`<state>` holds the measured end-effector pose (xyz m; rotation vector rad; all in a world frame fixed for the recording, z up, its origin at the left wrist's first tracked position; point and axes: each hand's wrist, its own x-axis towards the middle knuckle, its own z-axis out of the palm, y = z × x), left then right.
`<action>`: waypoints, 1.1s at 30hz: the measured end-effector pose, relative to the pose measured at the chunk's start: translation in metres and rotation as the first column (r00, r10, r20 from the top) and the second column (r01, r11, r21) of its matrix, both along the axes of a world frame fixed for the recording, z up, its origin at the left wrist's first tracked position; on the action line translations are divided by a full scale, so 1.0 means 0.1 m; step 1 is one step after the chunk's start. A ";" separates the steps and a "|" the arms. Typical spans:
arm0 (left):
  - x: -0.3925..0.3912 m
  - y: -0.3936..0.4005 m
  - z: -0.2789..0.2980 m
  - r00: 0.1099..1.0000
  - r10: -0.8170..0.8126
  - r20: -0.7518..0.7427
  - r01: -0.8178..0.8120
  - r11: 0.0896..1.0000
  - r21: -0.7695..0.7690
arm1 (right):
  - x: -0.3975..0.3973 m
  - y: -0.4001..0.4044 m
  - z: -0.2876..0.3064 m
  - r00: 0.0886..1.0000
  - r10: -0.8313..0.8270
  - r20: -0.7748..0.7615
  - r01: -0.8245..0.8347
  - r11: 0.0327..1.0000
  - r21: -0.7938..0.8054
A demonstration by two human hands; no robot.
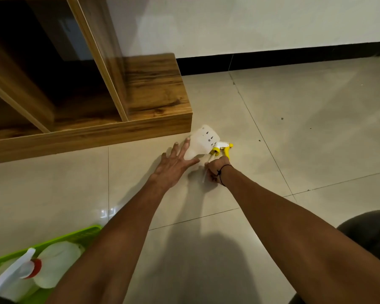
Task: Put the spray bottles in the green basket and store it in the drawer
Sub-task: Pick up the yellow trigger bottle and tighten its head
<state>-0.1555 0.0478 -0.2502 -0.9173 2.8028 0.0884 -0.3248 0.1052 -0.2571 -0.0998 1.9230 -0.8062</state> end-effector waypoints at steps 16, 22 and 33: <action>0.00 -0.08 0.19 0.818 0.171 -0.549 -0.029 0.966 0.257 | -0.05 0.09 -0.02 0.984 -0.064 -0.167 0.025 0.974 -0.226; 0.08 -0.24 0.33 0.741 0.333 -0.584 -0.149 0.929 0.340 | -0.03 -0.05 0.20 0.970 -0.147 -0.193 0.058 0.912 -0.406; 0.28 -0.33 0.46 0.816 0.348 -0.461 -0.205 0.921 0.332 | 0.20 -0.38 0.86 0.921 -0.098 -0.377 -0.187 0.738 -0.648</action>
